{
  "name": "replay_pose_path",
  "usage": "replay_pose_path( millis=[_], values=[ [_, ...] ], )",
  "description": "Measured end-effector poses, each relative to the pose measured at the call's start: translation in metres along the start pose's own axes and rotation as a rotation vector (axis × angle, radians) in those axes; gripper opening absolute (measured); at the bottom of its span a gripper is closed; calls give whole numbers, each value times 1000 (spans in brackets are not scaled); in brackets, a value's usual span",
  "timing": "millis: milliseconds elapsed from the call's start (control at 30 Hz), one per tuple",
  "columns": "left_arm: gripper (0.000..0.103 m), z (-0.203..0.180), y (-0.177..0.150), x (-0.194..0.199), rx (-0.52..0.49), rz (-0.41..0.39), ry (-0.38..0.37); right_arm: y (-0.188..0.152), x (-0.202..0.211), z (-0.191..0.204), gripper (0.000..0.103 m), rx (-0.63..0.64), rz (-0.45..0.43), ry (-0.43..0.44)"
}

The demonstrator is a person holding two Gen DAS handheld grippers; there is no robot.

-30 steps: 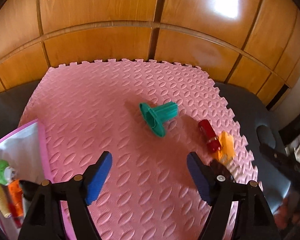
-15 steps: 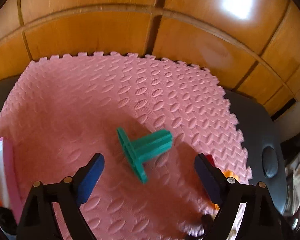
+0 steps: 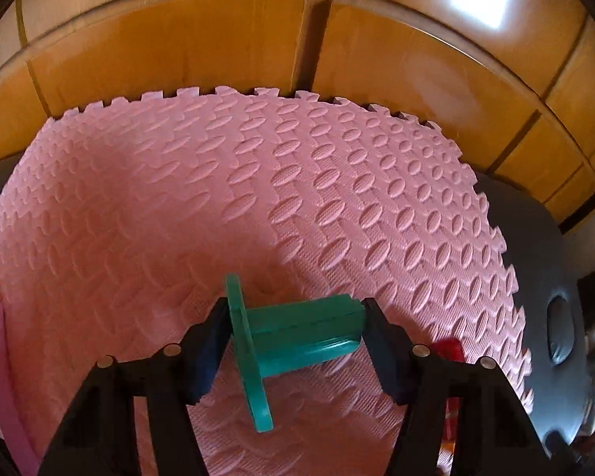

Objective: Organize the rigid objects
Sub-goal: 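Move the left gripper to the teal stand on the mat and grasp it, then grasp the brown pegged comb with the right gripper while the left gripper holds the teal stand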

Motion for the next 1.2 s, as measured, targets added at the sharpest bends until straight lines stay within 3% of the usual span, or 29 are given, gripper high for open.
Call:
replay_pose_path(
  millis=[267, 633, 767, 900, 1000, 1200],
  values=[
    [65, 2, -38, 26, -24, 4, 17, 0, -2, -1, 44, 1, -2, -16],
    [65, -3, -89, 90, -50, -56, -29, 1, -5, -6, 44, -15, -9, -42],
    [65, -5, -106, 115, -51, -82, -58, -4, -8, 5, 44, 8, 35, 51],
    [65, -9, -122, 140, -55, -114, -89, -17, -5, 30, 46, 133, 30, 88],
    [65, -12, -135, 158, -69, -139, -103, -32, -7, 50, 61, 245, 28, 103],
    [65, -8, -160, 177, -78, -165, -124, -63, -30, 73, 63, 473, 21, -51]
  ],
)
Point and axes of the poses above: each gripper's, at about its wrist camera, not at the fingertips, and x roughly against the way its jaws point, z to its left, y to its top, the point moved 1 cm from there along -x, roughly the way its jaws point, and after that the axes turned 15 degrees about -x, right-handed, at the moved point
